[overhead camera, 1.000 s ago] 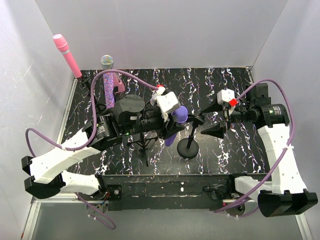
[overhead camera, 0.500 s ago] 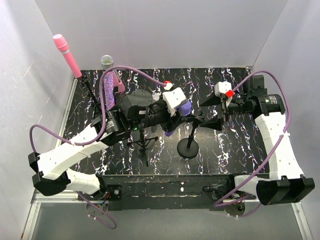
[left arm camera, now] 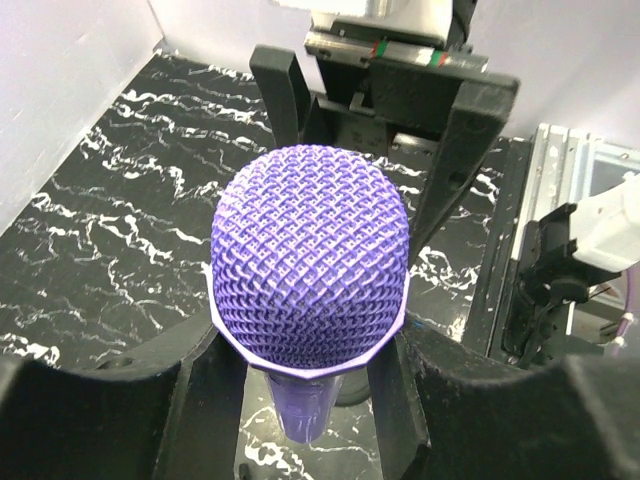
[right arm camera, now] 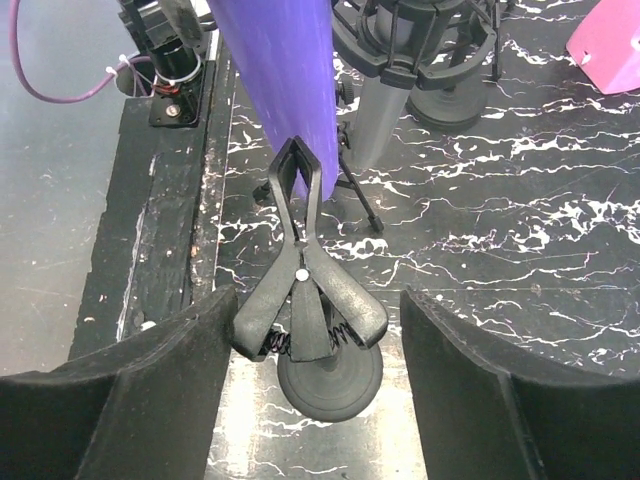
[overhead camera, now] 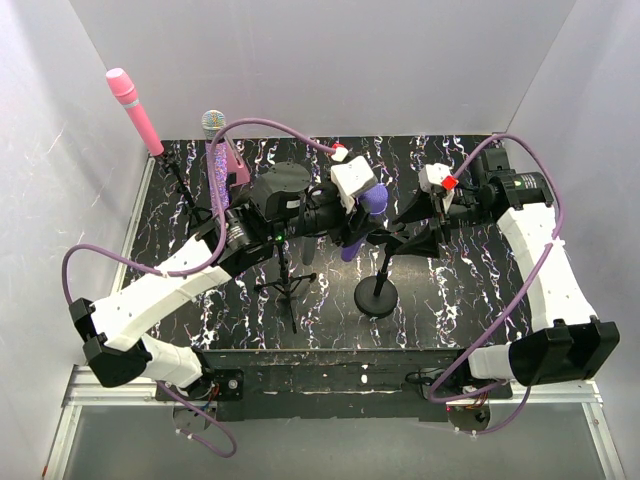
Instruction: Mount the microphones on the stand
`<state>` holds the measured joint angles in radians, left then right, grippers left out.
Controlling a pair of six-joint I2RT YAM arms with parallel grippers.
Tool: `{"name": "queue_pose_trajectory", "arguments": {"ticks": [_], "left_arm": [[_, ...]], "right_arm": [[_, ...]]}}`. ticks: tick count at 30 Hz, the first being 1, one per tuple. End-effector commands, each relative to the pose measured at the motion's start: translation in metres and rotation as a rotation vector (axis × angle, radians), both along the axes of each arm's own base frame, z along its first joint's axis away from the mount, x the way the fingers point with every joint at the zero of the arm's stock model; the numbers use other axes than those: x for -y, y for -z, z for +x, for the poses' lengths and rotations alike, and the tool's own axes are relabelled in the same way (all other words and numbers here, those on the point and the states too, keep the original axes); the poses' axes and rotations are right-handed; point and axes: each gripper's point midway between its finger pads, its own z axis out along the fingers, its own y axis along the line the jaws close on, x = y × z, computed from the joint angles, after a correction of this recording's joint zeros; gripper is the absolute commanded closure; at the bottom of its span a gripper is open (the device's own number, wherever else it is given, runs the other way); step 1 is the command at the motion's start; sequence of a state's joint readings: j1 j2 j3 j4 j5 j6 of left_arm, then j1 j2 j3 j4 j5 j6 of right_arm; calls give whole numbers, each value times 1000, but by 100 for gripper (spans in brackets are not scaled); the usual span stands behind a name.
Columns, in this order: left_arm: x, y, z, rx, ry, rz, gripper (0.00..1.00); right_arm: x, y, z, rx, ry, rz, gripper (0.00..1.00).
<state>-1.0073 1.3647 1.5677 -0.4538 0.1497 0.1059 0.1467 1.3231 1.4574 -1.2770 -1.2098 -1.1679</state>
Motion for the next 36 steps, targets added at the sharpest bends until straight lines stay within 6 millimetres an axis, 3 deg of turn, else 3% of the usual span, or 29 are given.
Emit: {"name": "queue_pose_trajectory", "arguments": {"ticks": [1,6,9,18,24,26,31,36], "left_arm": [[6,-26,-9,16,65,-101,100],[12,-22,-9,4,84,-110,100],[16,-20,-10,-2,102,-113,100],[30,-12,-9,2,142,-129,100],[41,-3,-4,8,155,-133,100],[43,1,-3,3,157,-132,100],[41,2,-2,-4,146,-130,100],[32,1,-2,-7,106,-149,99]], "right_arm": [[-3,-16,-11,27,-46,37,32],[-3,-19,-18,13,-72,37,70],[-3,-19,-22,-1,-81,40,81],[-3,-19,-28,-1,-71,58,91],[-5,-23,-33,-43,-73,90,91],[-5,-22,-34,-51,-73,87,89],[-5,-22,-36,-68,-74,91,36],[-4,-28,-40,-55,-65,102,20]]}}
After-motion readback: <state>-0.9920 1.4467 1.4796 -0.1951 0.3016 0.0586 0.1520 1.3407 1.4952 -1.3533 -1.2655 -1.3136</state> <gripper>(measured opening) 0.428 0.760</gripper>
